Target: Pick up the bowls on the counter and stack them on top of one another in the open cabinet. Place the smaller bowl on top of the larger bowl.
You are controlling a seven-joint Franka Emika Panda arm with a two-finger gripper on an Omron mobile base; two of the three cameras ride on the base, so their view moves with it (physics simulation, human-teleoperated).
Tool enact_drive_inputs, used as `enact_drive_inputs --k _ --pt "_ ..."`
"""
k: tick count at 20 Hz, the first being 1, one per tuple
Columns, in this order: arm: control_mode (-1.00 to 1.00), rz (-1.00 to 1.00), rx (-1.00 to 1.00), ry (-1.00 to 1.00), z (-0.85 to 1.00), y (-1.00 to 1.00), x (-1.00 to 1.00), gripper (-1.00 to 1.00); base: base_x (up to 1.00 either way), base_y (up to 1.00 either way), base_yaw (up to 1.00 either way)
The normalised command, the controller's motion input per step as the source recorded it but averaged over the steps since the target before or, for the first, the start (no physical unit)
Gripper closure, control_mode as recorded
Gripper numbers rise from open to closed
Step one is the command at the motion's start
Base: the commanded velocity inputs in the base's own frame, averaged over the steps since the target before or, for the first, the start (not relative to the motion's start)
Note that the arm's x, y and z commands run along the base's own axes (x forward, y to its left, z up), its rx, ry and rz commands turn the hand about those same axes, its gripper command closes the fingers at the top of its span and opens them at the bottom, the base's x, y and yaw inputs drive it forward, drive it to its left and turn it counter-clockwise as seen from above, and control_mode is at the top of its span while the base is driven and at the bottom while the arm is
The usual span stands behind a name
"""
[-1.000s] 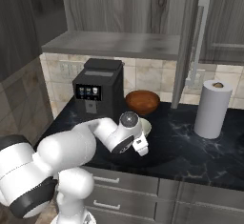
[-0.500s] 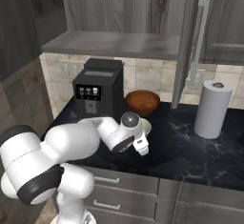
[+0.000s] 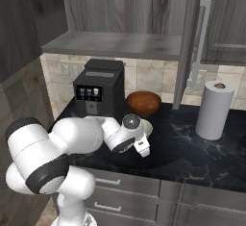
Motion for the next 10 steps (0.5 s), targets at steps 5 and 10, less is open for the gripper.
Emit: enact_drive_inputs --k 5,10 --pt "-1.00 0.00 0.00 0.00 -0.11 0.00 0.13 -1.00 0.00 0.00 0.00" --pt "-1.00 0.00 0.00 0.00 -0.11 0.00 0.14 -1.00 0.00 0.00 0.00"
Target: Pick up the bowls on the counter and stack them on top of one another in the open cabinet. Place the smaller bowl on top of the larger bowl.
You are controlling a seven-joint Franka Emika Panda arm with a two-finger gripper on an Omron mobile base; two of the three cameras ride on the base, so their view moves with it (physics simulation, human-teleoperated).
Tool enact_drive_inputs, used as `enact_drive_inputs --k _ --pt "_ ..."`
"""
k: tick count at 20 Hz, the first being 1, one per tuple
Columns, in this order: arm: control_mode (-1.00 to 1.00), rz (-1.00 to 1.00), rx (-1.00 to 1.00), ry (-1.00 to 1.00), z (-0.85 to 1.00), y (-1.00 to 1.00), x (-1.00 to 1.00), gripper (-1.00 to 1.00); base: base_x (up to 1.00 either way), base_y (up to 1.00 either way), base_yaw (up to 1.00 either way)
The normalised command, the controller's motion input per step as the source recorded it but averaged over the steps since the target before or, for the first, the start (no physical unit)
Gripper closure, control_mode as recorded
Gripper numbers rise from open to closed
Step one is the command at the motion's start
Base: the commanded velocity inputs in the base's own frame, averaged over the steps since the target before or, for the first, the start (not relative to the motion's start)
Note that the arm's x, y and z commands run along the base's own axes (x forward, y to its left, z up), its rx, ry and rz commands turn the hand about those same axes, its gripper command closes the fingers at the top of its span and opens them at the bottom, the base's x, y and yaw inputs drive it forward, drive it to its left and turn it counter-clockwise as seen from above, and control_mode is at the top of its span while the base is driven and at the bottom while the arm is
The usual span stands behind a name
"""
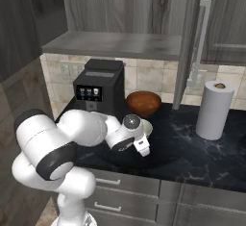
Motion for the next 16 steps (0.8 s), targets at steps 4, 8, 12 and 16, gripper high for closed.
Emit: enact_drive_inputs --k 4,8,12,16 --pt "-1.00 0.00 0.00 0.00 -0.10 0.00 0.15 -1.00 0.00 0.00 0.00" --pt "-1.00 0.00 0.00 0.00 -0.10 0.00 0.15 -1.00 0.00 0.00 0.00" --pt "-1.00 0.00 0.00 0.00 -0.09 0.00 0.12 1.00 0.00 0.00 0.00" --pt "-1.00 0.00 0.00 0.00 -0.03 0.00 0.03 1.00 0.00 0.00 0.00"
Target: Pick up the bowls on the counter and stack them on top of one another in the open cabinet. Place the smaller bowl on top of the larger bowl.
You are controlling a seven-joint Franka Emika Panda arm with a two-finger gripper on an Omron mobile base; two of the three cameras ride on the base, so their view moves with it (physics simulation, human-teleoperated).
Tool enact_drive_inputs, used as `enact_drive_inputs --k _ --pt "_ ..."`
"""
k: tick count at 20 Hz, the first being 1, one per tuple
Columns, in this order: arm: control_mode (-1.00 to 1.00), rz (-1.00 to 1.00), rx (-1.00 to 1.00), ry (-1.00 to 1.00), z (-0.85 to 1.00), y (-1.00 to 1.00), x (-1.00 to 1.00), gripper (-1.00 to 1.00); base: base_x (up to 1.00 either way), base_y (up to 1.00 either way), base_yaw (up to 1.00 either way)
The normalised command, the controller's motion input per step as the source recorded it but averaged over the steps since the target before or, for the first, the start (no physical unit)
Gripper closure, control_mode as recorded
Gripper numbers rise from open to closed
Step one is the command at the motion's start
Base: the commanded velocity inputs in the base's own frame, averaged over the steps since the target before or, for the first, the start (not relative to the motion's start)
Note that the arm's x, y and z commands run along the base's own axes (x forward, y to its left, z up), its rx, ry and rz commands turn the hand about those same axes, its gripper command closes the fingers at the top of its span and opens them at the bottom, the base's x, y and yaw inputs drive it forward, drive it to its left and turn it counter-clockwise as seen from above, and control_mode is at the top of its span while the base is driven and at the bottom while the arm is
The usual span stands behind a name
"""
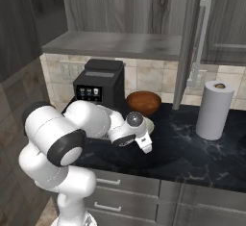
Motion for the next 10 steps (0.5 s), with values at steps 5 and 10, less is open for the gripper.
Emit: enact_drive_inputs --k 5,10 --pt "-1.00 0.00 0.00 0.00 0.00 0.00 0.00 1.00 0.00 0.00 0.00" --pt "-1.00 0.00 0.00 0.00 0.00 0.00 0.00 1.00 0.00 0.00 0.00"
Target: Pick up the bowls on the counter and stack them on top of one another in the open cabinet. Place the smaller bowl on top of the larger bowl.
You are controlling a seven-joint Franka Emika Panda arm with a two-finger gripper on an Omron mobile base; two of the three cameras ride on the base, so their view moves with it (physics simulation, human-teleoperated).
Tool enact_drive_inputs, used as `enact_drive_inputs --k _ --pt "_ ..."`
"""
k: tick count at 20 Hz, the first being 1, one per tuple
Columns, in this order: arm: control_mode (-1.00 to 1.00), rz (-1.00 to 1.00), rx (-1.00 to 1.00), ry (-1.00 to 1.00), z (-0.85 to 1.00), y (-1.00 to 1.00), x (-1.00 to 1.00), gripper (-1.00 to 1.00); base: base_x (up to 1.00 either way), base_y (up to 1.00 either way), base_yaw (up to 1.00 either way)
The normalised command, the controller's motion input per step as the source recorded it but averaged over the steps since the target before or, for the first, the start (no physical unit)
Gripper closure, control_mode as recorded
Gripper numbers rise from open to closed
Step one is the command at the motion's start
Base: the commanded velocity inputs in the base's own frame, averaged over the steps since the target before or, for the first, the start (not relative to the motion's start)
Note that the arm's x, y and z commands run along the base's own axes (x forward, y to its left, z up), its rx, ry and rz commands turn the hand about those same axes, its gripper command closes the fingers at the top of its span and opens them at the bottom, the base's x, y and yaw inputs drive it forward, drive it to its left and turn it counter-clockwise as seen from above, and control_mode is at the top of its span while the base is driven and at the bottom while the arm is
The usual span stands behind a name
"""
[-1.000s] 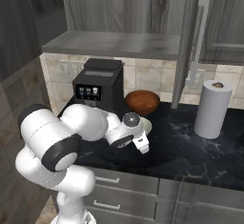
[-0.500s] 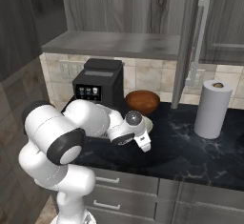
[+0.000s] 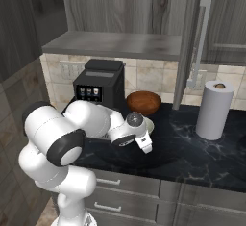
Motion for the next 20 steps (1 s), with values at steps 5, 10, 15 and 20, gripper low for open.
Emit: enact_drive_inputs --k 5,10,15,20 --pt "-1.00 0.00 0.00 0.00 0.09 0.00 -0.01 1.00 0.00 0.00 0.00" --pt "-1.00 0.00 0.05 -0.02 0.38 -0.01 0.00 1.00 0.00 0.00 0.00" --pt "-1.00 0.00 0.06 -0.02 0.39 -0.04 0.00 1.00 0.00 0.00 0.00" --pt "-1.00 0.00 0.05 0.00 0.36 -0.04 -0.02 1.00 0.00 0.00 0.00"
